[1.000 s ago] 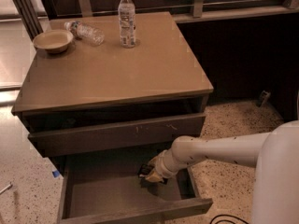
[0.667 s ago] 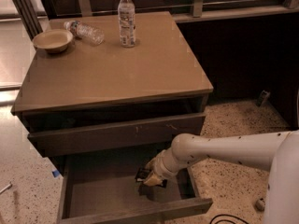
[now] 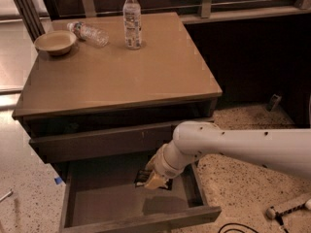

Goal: Pick rxbar chocolate from middle drawer and place on counter

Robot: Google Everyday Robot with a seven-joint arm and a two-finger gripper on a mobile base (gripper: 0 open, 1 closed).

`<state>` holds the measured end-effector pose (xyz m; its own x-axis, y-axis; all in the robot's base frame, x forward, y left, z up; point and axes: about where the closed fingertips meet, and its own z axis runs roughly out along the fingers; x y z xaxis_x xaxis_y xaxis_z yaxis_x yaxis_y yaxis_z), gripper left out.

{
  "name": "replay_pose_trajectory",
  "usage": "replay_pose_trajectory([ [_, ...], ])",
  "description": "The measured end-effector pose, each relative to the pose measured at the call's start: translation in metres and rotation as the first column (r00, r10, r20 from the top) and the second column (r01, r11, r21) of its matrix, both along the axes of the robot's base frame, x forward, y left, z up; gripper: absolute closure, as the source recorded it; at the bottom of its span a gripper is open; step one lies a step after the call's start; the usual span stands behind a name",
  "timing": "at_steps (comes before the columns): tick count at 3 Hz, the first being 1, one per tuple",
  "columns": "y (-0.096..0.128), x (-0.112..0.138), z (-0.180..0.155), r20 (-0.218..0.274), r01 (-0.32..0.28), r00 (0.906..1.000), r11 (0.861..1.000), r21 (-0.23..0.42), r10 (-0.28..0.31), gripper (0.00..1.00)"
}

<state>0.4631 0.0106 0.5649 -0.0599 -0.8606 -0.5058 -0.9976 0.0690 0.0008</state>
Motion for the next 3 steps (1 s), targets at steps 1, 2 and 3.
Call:
replay_pose_trajectory([
  [1, 0.026, 0.004, 0.088, 0.098, -0.043, 0.9941, 0.998, -0.054, 0.048, 1.00],
  [2, 0.026, 0.004, 0.130, 0.172, -0.043, 0.9834, 0.996, -0.078, 0.056, 1.00],
  [3, 0.026, 0.004, 0.128, 0.171, -0.043, 0.9838, 0.996, -0.076, 0.055, 1.00],
])
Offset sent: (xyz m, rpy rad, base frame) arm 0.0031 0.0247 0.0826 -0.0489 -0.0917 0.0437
